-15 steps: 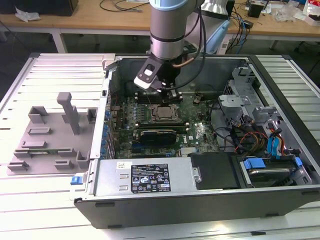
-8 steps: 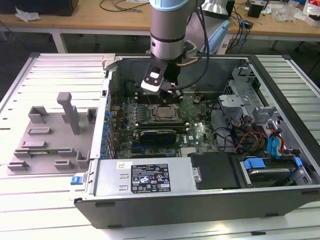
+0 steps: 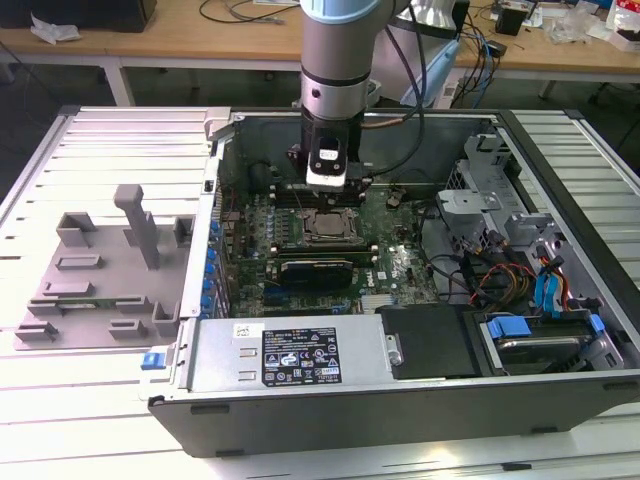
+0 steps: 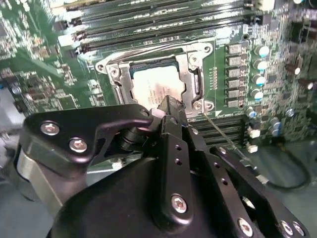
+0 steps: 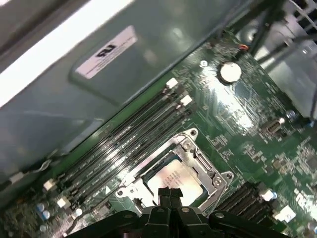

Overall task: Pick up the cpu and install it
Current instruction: 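Close the cpu cover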

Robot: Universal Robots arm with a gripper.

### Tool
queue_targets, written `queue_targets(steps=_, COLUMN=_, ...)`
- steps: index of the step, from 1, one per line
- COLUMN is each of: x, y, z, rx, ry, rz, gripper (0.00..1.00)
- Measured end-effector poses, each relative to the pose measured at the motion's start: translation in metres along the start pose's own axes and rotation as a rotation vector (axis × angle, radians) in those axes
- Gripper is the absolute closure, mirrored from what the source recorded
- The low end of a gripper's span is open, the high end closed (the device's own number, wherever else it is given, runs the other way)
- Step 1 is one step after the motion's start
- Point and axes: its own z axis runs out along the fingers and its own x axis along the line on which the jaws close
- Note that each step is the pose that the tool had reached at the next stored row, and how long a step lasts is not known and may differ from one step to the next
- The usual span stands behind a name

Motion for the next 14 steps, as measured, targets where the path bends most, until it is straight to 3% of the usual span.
queue_targets(steps=2, x=0.0000, y=0.0000, z=0.0000, rx=0.0007, ry=0.0040, rz=-0.102, gripper=0.89)
queue_targets(steps=14, x=0.0000, y=0.0000, z=0.0006, rx=0.0024, ry=0.0158, rz=-0.400, gripper=0.89)
